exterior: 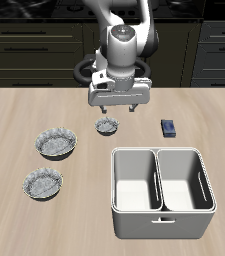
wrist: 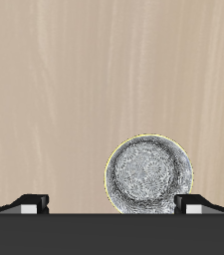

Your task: Stack the smallest bowl on the middle-sized bowl

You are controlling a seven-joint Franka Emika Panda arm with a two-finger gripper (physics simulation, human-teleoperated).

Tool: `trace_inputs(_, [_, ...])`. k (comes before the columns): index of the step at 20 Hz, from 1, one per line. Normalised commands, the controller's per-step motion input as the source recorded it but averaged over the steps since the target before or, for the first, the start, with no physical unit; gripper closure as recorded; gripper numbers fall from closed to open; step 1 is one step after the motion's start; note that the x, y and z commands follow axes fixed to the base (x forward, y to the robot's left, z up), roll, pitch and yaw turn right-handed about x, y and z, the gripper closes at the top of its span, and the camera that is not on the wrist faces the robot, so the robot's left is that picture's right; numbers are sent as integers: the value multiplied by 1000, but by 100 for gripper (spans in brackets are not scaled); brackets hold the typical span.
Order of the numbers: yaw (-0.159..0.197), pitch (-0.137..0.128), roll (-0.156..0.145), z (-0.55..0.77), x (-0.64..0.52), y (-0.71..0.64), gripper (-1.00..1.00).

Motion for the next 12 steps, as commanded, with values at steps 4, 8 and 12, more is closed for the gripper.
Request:
trace_inputs(4, [-7, 25, 13, -127, 6, 68, -100])
trace_inputs(8, [-14, 39, -4, -159, 34, 6, -100])
trace_inputs(12, [9, 54, 2, -221, 31, -8, -100])
